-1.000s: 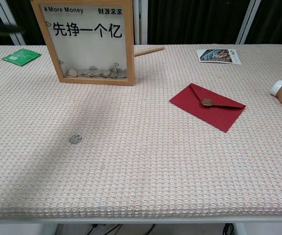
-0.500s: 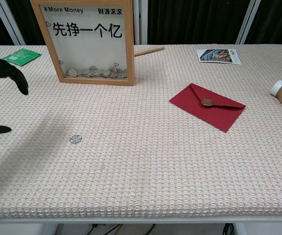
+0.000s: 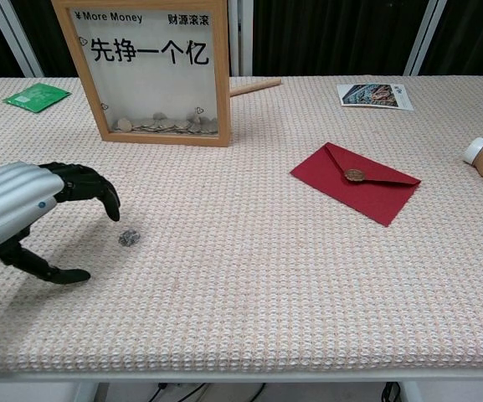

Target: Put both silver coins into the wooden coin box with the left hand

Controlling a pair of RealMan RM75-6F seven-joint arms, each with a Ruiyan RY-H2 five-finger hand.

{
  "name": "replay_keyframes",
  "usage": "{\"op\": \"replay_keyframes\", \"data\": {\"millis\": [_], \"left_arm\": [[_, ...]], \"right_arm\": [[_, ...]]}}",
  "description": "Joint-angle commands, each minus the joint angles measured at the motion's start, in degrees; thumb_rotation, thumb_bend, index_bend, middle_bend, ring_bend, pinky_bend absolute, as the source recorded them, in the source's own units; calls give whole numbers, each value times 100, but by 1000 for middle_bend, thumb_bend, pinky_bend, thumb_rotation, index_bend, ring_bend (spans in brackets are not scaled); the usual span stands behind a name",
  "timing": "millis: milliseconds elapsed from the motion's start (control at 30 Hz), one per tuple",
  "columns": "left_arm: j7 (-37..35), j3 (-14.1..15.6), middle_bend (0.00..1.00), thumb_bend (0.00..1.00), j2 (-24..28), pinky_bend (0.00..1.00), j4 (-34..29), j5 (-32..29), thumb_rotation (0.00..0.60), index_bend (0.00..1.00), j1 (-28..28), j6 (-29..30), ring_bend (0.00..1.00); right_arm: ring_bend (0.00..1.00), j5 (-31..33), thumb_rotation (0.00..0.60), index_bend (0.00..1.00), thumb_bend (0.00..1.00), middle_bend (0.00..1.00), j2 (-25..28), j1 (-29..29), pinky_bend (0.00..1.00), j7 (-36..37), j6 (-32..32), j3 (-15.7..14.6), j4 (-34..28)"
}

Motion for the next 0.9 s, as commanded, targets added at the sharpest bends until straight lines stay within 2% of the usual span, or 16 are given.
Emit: {"op": "replay_keyframes", "data": {"millis": [33, 467, 900], "left_arm": [[-75, -106, 280, 96, -117, 251, 134, 32, 600, 381, -46, -38, 192], [-149, -253, 242, 243, -427, 244, 590, -47, 600, 420, -39, -204, 171], [-278, -282, 241, 263, -576, 240, 774, -40, 600, 425, -91, -378, 171]], "right_arm": [[0, -6, 600, 0, 301, 0, -1, 9, 0, -14, -10, -1, -6], [0, 25, 600, 0, 301, 0, -26, 32, 0, -50, -79, -2, 7], [0, 68, 600, 0, 301, 0, -37, 52, 0, -56, -157, -3, 23]]}}
